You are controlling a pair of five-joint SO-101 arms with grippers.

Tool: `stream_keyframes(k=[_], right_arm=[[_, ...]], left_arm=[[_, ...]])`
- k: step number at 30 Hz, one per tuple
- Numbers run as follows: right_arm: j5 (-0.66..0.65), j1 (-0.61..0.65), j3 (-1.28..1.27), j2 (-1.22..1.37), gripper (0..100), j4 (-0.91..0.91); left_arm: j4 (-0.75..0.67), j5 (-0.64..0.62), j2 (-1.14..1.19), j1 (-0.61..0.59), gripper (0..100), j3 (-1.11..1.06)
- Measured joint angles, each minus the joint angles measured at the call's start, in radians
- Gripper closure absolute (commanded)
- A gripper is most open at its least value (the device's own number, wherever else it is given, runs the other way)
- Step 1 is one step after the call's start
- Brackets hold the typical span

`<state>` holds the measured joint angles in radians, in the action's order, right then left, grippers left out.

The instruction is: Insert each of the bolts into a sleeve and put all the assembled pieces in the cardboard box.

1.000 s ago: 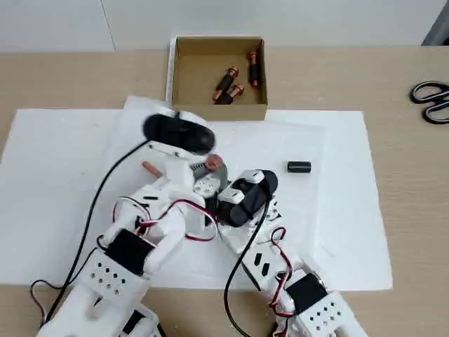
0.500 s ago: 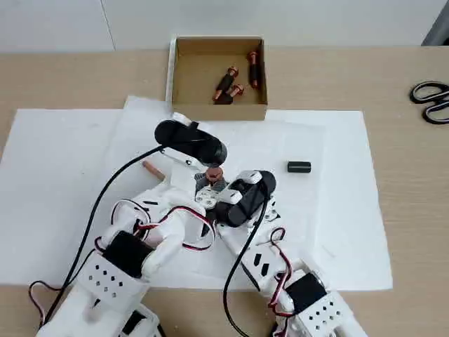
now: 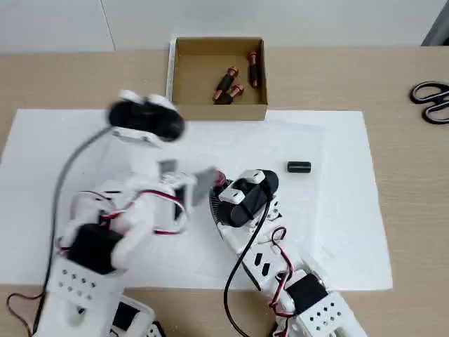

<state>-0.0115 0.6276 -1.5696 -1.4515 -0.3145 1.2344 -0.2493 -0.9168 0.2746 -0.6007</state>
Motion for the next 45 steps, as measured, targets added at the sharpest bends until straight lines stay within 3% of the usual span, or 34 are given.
stream_keyframes(k=[9, 16, 22, 33, 42, 45], right_arm=[[0.0, -0.018, 0.011, 0.006, 99.5, -0.028], [0.0, -0.233, 0.408, 0.272, 99.5, -0.256], [0.0, -0.256, 0.872, 0.735, 99.5, -0.229], [0.0, -0.255, 1.703, 1.815, 99.5, 0.196], [0.0, -0.222, 2.374, 2.496, 98.5, 0.086], [0.0, -0.199, 2.564, 2.642, 90.2, 0.012]], left_arm=[[0.107, 0.241, 0.0, -0.27, 76, 0.031], [0.17, 0.298, 0.0, -0.307, 76, 0.031], [0.17, 0.298, 0.0, -0.307, 76, 0.031], [0.17, 0.298, -0.002, -0.307, 76, -0.005], [0.17, 0.298, -0.002, -0.307, 76, -0.029], [0.17, 0.298, -0.002, -0.307, 76, -0.029]])
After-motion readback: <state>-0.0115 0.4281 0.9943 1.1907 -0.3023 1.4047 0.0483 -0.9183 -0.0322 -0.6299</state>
